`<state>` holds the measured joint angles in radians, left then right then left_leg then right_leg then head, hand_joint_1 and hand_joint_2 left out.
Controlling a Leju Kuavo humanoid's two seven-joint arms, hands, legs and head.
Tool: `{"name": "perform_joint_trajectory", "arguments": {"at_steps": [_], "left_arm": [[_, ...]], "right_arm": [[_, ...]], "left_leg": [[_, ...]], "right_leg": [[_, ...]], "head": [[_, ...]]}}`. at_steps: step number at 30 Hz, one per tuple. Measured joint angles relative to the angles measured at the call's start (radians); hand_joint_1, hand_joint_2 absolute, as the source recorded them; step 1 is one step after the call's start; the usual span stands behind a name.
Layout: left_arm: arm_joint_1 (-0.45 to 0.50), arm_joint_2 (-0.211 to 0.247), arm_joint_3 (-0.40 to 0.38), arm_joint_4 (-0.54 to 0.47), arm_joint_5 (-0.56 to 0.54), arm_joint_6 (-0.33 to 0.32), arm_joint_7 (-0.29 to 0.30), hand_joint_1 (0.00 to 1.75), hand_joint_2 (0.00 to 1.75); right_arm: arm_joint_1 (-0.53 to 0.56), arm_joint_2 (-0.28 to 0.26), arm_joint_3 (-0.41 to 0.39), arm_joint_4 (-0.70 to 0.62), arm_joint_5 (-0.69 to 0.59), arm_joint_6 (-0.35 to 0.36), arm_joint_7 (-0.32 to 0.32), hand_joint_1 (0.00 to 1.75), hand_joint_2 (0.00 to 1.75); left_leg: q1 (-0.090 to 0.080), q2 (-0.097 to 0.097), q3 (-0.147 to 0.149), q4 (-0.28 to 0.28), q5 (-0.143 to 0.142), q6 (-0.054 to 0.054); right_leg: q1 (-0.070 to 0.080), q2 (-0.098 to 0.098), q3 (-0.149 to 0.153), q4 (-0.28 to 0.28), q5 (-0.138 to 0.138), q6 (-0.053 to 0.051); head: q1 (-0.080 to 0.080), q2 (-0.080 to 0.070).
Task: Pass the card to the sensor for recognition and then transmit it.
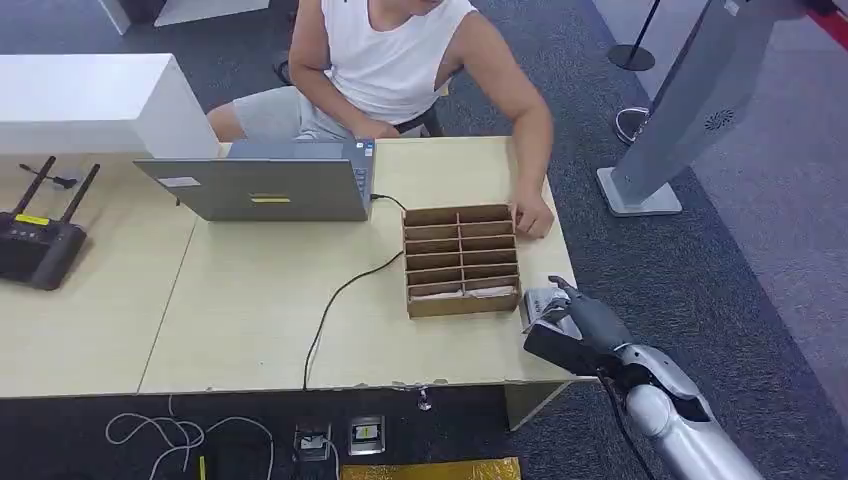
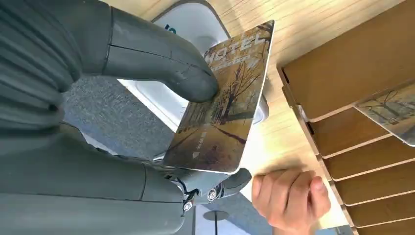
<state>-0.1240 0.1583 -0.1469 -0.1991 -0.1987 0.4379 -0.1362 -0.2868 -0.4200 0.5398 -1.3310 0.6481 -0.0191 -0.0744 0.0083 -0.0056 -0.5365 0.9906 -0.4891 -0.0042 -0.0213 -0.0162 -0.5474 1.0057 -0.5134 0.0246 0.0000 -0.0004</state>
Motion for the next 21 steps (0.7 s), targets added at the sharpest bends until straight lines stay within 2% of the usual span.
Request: {"name": "perform_joint_trajectory", "arguments": {"at_steps": [4, 13, 17, 21], "left_arm": [[0.000, 0.000, 0.000, 0.000, -0.002, 0.001, 0.000, 0.00, 1.75], [-0.001, 0.000, 0.000, 0.000, -0.023, 0.003, -0.016, 0.00, 1.75], [-0.013, 0.000, -0.001, 0.000, -0.040, 0.001, -0.017, 0.00, 1.75], [-0.032, 0.000, -0.002, 0.000, -0.056, -0.004, -0.017, 0.00, 1.75]], "right_arm": [[-0.024, -0.005, -0.004, 0.000, -0.006, -0.018, -0.007, 1.75, 1.75], [-0.180, -0.021, -0.060, 0.000, 0.013, -0.019, -0.049, 1.75, 1.75], [-0.305, -0.024, -0.084, 0.003, 0.042, -0.013, -0.089, 1.75, 1.75], [-0.509, -0.020, -0.090, 0.046, 0.070, -0.012, -0.169, 1.75, 1.75]], "left_leg": [[0.000, 0.000, 0.000, 0.000, 0.000, 0.000], [0.000, 0.002, 0.000, 0.000, 0.000, 0.000], [0.000, 0.002, -0.001, 0.000, 0.001, 0.000], [-0.001, 0.002, -0.002, 0.000, 0.002, 0.000]], "right_leg": [[0.000, 0.000, 0.000, 0.000, 0.000, 0.000], [0.000, 0.001, 0.000, 0.000, 0.001, 0.000], [0.000, 0.001, -0.001, 0.001, 0.002, 0.000], [-0.001, 0.000, -0.002, 0.002, 0.002, 0.000]], "head": [[0.000, 0.000], [0.000, 0.000], [-0.001, 0.000], [0.000, 0.000]]}}
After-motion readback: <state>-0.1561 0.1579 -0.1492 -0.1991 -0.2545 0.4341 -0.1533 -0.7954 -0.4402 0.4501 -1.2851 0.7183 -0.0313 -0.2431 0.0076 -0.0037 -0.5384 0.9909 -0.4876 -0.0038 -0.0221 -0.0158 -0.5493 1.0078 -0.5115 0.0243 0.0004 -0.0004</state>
